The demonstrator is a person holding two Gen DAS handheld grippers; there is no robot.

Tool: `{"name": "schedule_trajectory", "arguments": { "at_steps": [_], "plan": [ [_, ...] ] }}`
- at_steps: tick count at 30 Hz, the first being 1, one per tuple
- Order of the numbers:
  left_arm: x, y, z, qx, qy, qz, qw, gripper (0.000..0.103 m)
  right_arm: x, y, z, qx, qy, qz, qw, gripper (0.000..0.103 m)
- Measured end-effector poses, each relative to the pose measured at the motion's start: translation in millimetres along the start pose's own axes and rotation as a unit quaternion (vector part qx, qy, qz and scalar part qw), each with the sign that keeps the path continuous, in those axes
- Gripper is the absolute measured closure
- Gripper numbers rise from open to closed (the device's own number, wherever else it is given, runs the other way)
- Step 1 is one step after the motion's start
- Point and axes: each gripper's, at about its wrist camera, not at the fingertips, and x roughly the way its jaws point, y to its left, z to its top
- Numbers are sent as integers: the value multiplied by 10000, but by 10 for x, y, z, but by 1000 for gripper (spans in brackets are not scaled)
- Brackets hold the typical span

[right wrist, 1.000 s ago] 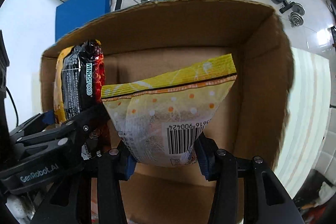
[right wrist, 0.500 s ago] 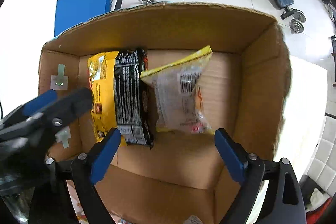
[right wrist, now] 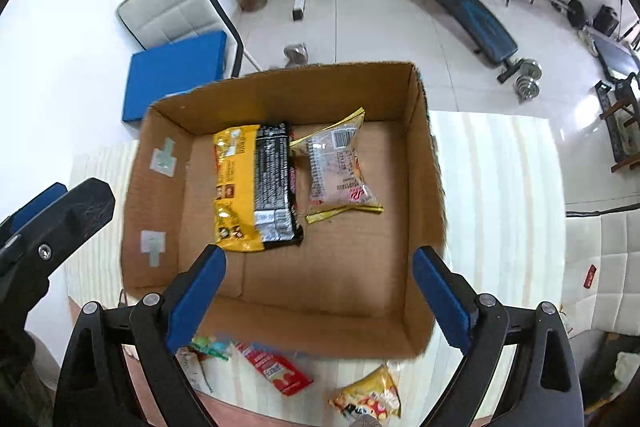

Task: Organize snacks
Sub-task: 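Open both tools to drop the bags into the box, then grasp the Franzzi cookie pack with the left tool while the right tool grasps the white bread pack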

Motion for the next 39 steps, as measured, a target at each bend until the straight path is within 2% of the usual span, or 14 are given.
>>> {"name": "schedule_trajectory", "arguments": {
  "at_steps": [3, 6, 8, 11, 16, 17, 21, 26, 30, 33, 34, 36, 38, 39],
  "plan": [
    [-181, 15, -100, -2, -87, 65, 9999, 4, -270, 128, -102, -59, -223, -11, 9997, 6],
    [-347, 106, -294, -145, -113, 59, 9998, 4, -489, 225, -426, -72, -327, 108, 9994, 6],
    [-396, 196, -416, -250, -93, 80, 9996, 4, -315, 380, -324, -70, -270, 214, 9994, 6],
    [-442, 384, -741, -447, 26, 262, 9987, 4, -281, 500, -526, -132, -15, 344, 9993, 6],
    [-332, 772, -1535, -600, 566, 845, 9930, 4, 104, 761, -1035, -471, 880, 433, 9941, 6],
    [-262, 884, -1770, -625, 786, 1041, 9895, 4, 162, 810, -1120, -516, 1036, 473, 9922, 6],
    [35, 1279, -2571, -947, 1576, 1383, 9732, 4, 659, 884, -1434, -397, 1570, 651, 9846, 6],
    [508, 1543, -3318, -1256, 2431, 1351, 9523, 4, 1040, 1087, -1797, -357, 2071, 845, 9740, 6],
    [856, 1597, -3615, -1363, 2779, 1236, 9428, 4, 1234, 1238, -1947, -329, 2330, 963, 9671, 6],
    [955, 1635, -3698, -1473, 2793, 1171, 9416, 19, 1339, 1380, -2007, -174, 2487, 1095, 9622, 6],
    [930, 1679, -3709, -1650, 2720, 1078, 9419, 30, 1373, 1431, -2018, -113, 2524, 1132, 9609, 6],
    [870, 1753, -3720, -1870, 2641, 1019, 9407, 44, 1455, 1534, -2028, -43, 2587, 1147, 9591, 6],
    [821, 1885, -3760, -2080, 2592, 1196, 9355, 44, 1526, 1656, -2045, -27, 2626, 1111, 9585, 7],
    [809, 1942, -3785, -2206, 2578, 1149, 9336, 43, 1584, 1727, -2039, -48, 2631, 1065, 9589, 7]
  ]
}}
